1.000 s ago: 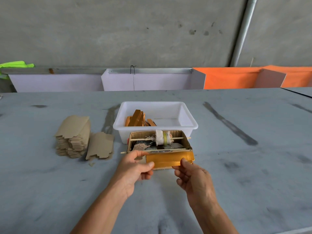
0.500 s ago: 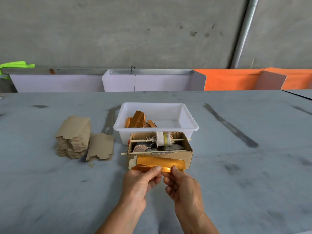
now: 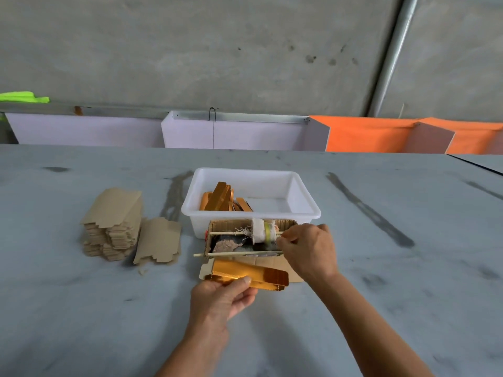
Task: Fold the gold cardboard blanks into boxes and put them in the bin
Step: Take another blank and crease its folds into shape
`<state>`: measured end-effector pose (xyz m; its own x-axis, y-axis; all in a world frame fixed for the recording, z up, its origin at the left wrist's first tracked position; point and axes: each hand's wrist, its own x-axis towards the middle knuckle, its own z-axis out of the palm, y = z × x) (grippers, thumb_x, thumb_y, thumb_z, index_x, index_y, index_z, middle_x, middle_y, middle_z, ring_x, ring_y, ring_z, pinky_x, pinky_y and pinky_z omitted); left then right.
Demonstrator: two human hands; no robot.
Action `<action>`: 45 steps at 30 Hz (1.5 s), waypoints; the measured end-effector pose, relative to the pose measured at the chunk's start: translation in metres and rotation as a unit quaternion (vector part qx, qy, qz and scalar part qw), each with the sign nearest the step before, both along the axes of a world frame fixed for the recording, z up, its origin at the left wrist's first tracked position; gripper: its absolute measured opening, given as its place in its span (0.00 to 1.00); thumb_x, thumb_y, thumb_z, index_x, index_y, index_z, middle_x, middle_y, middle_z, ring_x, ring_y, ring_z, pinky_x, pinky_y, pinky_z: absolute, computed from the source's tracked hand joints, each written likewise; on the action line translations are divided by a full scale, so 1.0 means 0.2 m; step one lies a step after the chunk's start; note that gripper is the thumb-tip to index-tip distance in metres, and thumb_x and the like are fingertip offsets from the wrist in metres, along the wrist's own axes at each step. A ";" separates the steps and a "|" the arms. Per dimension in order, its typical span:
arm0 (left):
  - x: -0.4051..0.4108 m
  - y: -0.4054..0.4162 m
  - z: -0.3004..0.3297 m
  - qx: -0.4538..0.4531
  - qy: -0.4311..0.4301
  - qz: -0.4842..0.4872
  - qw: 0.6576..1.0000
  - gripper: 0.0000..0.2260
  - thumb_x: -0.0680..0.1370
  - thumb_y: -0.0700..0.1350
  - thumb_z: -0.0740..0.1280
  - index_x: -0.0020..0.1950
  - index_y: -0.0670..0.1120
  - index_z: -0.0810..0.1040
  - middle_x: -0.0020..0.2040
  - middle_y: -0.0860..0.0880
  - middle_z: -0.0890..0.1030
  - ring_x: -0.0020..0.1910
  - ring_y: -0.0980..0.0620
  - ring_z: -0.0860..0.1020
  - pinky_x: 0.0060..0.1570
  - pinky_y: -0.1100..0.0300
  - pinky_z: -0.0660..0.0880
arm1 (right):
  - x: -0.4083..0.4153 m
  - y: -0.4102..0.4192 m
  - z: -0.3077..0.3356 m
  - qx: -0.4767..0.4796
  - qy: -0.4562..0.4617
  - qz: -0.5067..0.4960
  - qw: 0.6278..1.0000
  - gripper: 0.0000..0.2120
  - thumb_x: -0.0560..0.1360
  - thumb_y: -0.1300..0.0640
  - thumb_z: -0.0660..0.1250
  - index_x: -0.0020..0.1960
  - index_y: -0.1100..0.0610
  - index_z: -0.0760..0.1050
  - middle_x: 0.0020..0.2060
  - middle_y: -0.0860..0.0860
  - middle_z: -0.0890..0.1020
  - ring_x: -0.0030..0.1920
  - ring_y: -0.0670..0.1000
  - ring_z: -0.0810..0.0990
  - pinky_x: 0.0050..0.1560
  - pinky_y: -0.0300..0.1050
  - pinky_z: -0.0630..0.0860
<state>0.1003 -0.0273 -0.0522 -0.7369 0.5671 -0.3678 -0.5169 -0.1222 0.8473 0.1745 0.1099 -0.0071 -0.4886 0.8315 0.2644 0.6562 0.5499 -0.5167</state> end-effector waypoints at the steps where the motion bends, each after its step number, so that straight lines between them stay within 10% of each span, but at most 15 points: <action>1: 0.00 0.00 0.00 0.000 -0.002 0.001 1.000 0.04 0.69 0.28 0.71 0.38 0.33 0.78 0.33 0.37 0.82 0.28 0.45 0.81 0.29 0.58 0.80 | -0.03 0.02 -0.01 0.002 -0.036 0.002 0.999 0.10 0.74 0.52 0.63 0.47 0.53 0.83 0.40 0.50 0.81 0.52 0.53 0.68 0.45 0.41 0.67; 13: -0.02 -0.02 0.01 -0.009 -0.014 -0.014 1.000 0.06 0.67 0.28 0.72 0.42 0.32 0.79 0.37 0.36 0.83 0.32 0.42 0.82 0.29 0.57 0.80 | -0.17 0.08 -0.04 -0.024 -0.163 -0.015 0.986 0.11 0.71 0.47 0.65 0.45 0.52 0.68 0.41 0.49 0.71 0.49 0.52 0.66 0.47 0.45 0.61; 37: -0.02 0.04 -0.01 -0.021 0.023 -0.002 1.000 0.06 0.69 0.28 0.72 0.41 0.35 0.78 0.32 0.42 0.83 0.31 0.45 0.82 0.28 0.59 0.79 | -0.22 0.09 -0.02 -0.104 -0.078 -0.038 0.991 0.09 0.71 0.56 0.65 0.49 0.57 0.75 0.41 0.52 0.77 0.47 0.54 0.77 0.52 0.48 0.70; 45: -0.04 0.10 -0.03 -0.044 0.028 0.011 0.999 0.07 0.69 0.29 0.73 0.43 0.36 0.78 0.36 0.40 0.83 0.32 0.45 0.83 0.30 0.59 0.79 | -0.24 0.06 0.04 -0.100 -0.056 -0.032 0.993 0.10 0.72 0.64 0.62 0.52 0.64 0.75 0.39 0.55 0.75 0.40 0.56 0.75 0.37 0.43 0.70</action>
<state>0.0921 -0.0076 -0.0573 -0.7694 0.5183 -0.3733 -0.4662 -0.0562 0.8829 0.1272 0.1214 0.0006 -0.4492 0.8927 0.0374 0.7461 0.3978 -0.5340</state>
